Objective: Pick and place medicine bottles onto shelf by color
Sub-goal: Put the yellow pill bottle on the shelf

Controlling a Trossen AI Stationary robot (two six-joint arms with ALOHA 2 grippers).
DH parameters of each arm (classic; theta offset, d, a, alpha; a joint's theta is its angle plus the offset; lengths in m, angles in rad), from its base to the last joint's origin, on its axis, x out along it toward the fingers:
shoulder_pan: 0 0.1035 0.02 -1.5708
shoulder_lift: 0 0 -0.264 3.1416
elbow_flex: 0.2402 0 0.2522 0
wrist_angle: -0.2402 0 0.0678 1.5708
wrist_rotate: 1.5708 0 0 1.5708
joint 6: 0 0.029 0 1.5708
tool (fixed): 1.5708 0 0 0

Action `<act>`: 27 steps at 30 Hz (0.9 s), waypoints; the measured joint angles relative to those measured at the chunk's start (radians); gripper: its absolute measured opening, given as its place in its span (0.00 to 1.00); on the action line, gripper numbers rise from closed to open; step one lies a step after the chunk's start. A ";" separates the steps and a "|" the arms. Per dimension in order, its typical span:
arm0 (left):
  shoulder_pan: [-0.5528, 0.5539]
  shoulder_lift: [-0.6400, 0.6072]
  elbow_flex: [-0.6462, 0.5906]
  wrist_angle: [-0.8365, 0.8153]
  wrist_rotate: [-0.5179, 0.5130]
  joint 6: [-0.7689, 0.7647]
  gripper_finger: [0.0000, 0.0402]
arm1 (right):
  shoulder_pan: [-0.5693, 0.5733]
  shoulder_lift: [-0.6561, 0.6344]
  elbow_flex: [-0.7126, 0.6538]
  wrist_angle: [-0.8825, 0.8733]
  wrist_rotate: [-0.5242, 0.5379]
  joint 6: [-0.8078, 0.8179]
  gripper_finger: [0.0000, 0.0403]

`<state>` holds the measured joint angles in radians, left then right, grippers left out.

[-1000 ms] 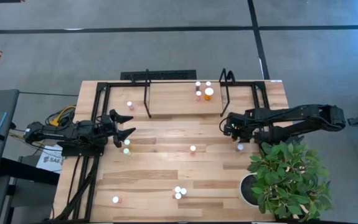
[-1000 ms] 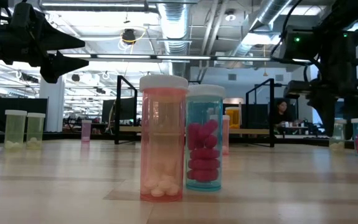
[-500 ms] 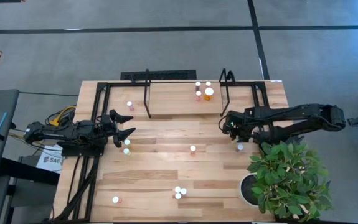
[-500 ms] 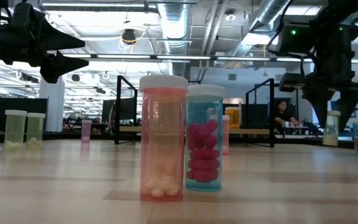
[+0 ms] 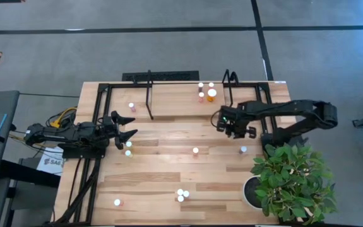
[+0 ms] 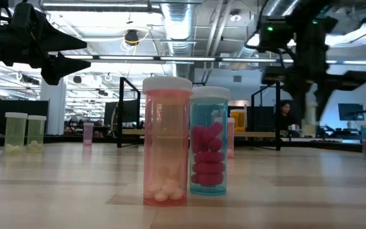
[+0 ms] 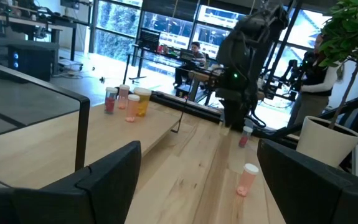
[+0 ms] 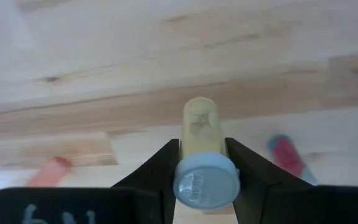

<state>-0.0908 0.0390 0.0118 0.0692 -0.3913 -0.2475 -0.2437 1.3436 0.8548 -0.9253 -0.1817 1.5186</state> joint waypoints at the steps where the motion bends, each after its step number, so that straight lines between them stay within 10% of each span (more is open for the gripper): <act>1: 0.000 0.000 0.000 0.000 0.000 0.000 0.78 | -0.007 0.012 0.024 -0.008 0.001 -0.013 0.33; 27: 0.000 0.000 0.000 0.000 0.000 0.000 0.78 | -0.099 0.454 0.601 -0.252 0.051 -0.229 0.34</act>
<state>-0.0908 0.0391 0.0119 0.0695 -0.3912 -0.2475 -0.3422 1.7980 1.4554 -1.1775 -0.1307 1.2892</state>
